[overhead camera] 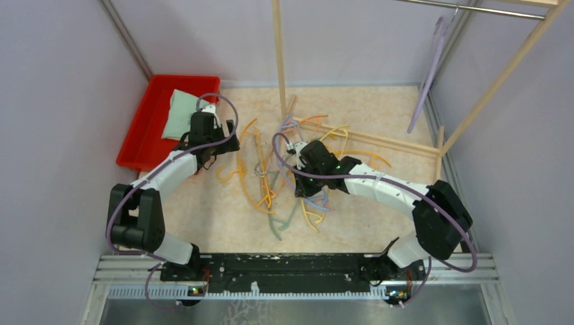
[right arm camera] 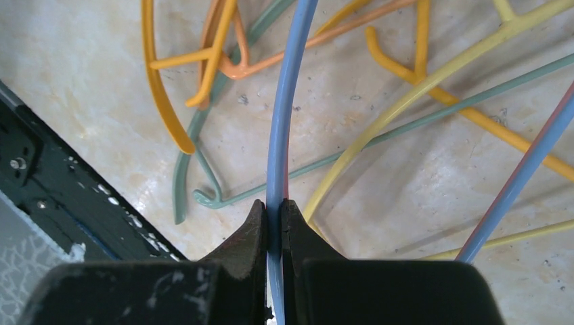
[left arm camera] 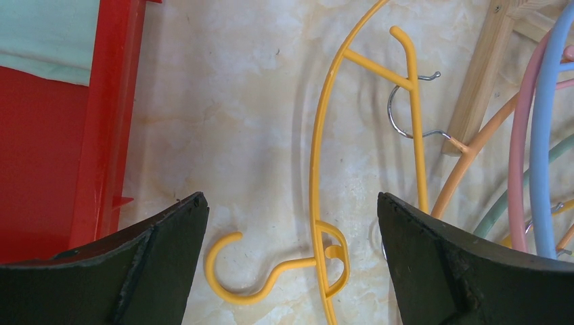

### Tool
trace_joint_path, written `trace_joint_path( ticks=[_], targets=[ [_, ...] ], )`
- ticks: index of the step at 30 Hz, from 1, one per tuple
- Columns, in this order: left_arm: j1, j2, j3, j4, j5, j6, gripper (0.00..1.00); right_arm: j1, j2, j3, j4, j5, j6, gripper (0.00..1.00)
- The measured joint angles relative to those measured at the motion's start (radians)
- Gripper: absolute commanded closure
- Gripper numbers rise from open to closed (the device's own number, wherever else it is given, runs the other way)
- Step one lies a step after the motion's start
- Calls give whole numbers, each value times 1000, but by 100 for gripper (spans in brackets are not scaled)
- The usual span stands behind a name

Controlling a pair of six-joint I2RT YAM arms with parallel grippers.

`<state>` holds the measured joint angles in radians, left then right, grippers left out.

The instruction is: Organize the hangers

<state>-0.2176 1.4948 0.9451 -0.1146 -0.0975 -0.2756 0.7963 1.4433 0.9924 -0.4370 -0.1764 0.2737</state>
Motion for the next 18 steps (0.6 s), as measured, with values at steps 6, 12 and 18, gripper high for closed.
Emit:
trace_joint_path(
  ticks=[6, 12, 18],
  targets=[
    [0, 0, 0, -5, 0, 3, 0, 2, 72, -22, 40, 0, -25, 97],
    [0, 0, 0, -7, 0, 6, 0, 1, 90, -22, 55, 15, -28, 70],
    [0, 1, 0, -7, 0, 6, 0, -1, 125, -1, 64, 30, -32, 60]
  ],
)
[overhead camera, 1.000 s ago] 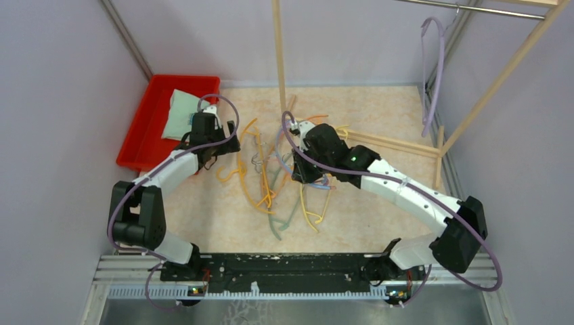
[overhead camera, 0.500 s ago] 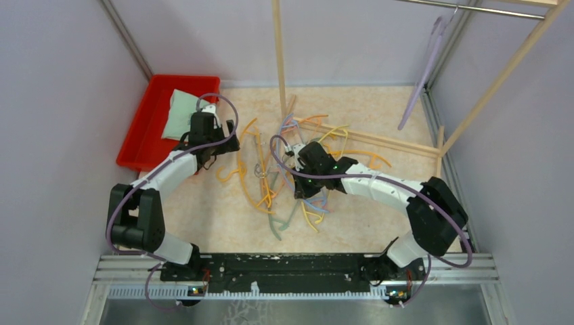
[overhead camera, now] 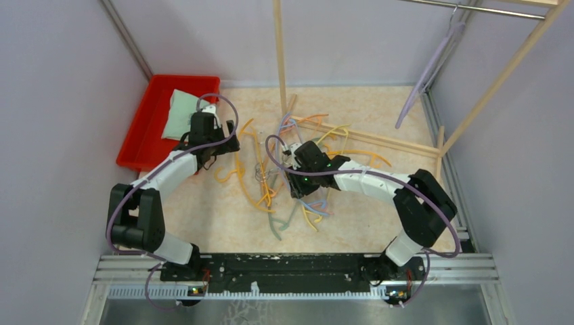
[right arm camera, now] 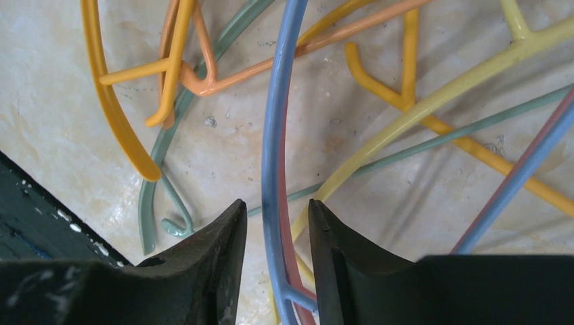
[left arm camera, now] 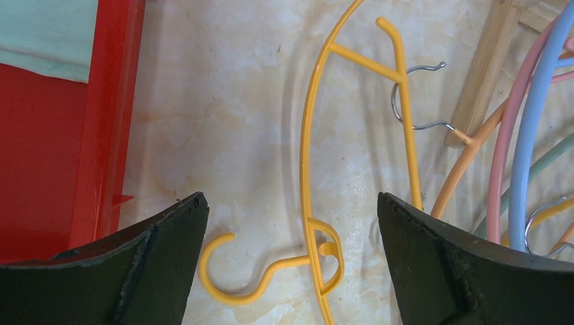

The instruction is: Organize the hangers

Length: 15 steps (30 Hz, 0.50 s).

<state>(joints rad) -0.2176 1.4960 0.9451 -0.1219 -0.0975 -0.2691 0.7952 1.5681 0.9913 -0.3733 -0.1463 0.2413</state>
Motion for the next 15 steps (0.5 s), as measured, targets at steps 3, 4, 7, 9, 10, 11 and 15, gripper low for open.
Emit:
trace_joint_path(
  ticks=[3, 4, 7, 9, 10, 11, 15],
  targets=[
    [0, 0, 0, 0, 0, 0, 0, 0, 35, 13, 6, 2, -4, 60],
    [0, 0, 0, 0, -1, 1, 0, 0, 45, 13, 9, 2, -4, 60],
    [0, 0, 0, -1, -6, 4, 0, 0, 65, 21, 6, 2, -5, 62],
    [0, 0, -1, -1, -10, 6, 0, 0, 89, 41, 8, 2, -6, 67],
    [0, 0, -2, -1, -11, 7, 0, 0, 104, 54, 11, 3, -6, 69],
    [0, 0, -3, -2, -14, 8, 0, 0, 117, 63, 16, 3, -7, 71],
    [0, 0, -12, -9, -25, 15, 0, 0, 139, 71, 16, 2, -11, 80]
  ],
)
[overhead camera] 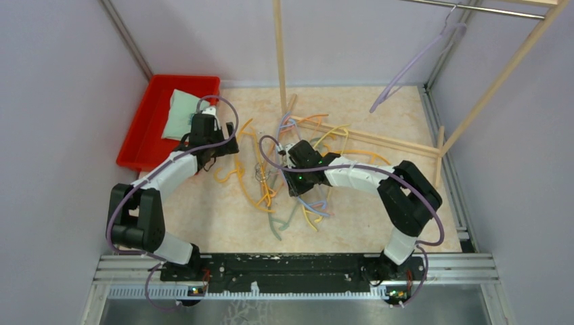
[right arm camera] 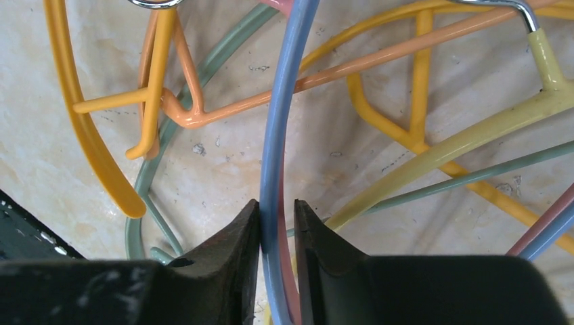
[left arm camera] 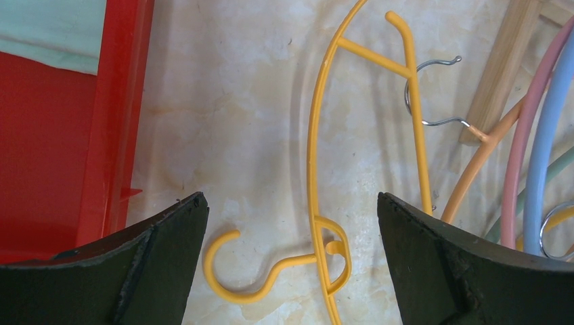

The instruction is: Organize the hangers

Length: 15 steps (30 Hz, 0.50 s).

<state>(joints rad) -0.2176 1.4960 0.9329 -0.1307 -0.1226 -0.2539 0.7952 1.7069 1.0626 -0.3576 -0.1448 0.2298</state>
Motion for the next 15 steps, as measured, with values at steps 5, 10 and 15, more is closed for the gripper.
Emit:
trace_joint_path(
  ticks=[5, 10, 15],
  targets=[
    [0, 0, -1, -8, -10, 4, 0, 2, -14, 39, -56, 9, -4, 82],
    [0, 0, -1, -8, -13, 4, 0, 0, -130, 125, -122, 8, -21, 81],
    [0, 0, -2, -7, -16, 3, 0, 0, -282, 165, -96, 10, -39, 71]
  ],
)
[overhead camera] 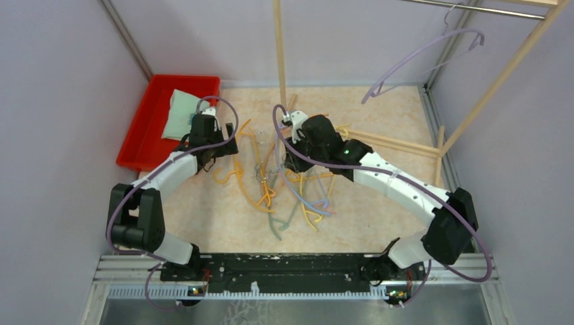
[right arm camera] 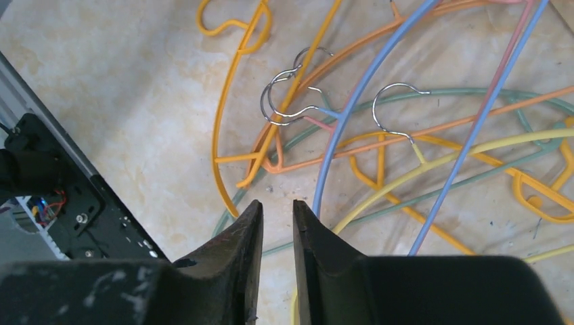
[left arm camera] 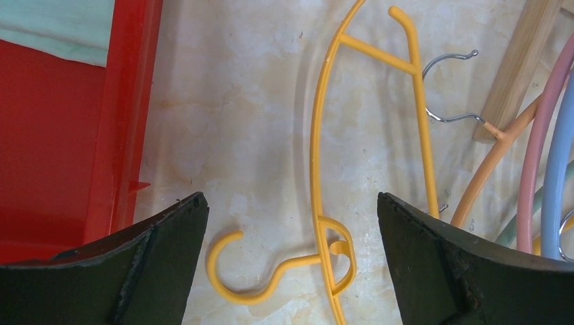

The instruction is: Organize the hangers

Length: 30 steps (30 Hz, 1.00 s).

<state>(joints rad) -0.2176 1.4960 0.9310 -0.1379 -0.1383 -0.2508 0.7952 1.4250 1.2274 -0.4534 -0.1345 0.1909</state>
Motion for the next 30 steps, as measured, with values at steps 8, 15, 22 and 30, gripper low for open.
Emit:
trace_joint_path(
  ticks=[8, 15, 22, 30],
  targets=[
    [0, 0, -16, 1, 0, -14, 0, 7, 136, -24, -11, 2, -8, 53],
    [0, -10, -29, -2, -2, -12, 0, 14, 259, -21, -21, 19, -16, 64],
    [0, -13, -29, -3, -12, 5, 0, 14, 339, -23, -15, 4, -16, 68],
    [0, -13, -29, -3, -14, 12, 0, 13, 340, -23, -11, 25, -20, 100]
  ],
)
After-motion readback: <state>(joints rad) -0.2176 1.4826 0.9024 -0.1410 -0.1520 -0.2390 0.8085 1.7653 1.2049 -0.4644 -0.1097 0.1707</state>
